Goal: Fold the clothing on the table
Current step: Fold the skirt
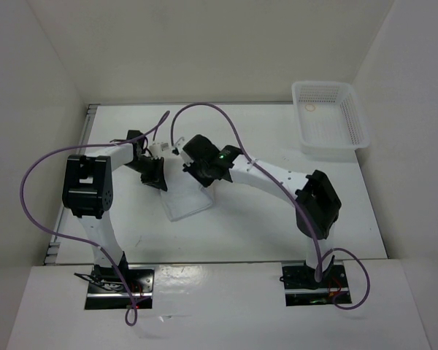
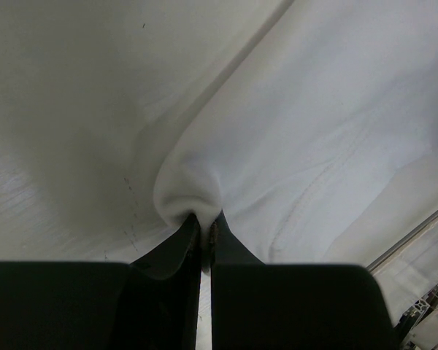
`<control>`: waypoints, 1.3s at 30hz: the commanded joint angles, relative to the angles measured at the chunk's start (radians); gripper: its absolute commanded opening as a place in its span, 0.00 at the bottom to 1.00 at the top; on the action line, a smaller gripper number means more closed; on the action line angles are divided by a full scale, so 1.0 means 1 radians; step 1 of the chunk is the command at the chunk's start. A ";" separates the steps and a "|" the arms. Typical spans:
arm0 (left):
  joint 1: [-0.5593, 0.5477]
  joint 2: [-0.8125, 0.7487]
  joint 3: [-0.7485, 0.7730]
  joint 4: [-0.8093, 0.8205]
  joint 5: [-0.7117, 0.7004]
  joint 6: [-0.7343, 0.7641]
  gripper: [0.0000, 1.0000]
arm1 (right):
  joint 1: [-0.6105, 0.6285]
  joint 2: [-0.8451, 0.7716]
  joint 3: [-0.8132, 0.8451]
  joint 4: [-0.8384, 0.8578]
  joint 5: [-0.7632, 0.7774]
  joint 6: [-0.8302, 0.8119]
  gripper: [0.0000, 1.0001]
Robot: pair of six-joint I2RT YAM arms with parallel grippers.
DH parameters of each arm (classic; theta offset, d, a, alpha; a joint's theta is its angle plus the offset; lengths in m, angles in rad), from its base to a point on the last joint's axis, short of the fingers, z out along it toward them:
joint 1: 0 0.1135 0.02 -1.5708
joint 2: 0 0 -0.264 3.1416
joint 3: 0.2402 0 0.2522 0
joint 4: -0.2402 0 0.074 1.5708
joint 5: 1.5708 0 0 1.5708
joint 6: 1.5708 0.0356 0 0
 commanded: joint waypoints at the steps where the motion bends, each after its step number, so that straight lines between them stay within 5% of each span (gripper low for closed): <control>1: -0.001 0.041 0.007 0.019 -0.043 0.008 0.00 | 0.047 0.013 0.094 0.000 0.015 -0.011 0.00; 39: -0.001 0.041 0.016 0.010 -0.005 0.008 0.00 | 0.261 0.223 0.173 0.002 -0.044 -0.029 0.00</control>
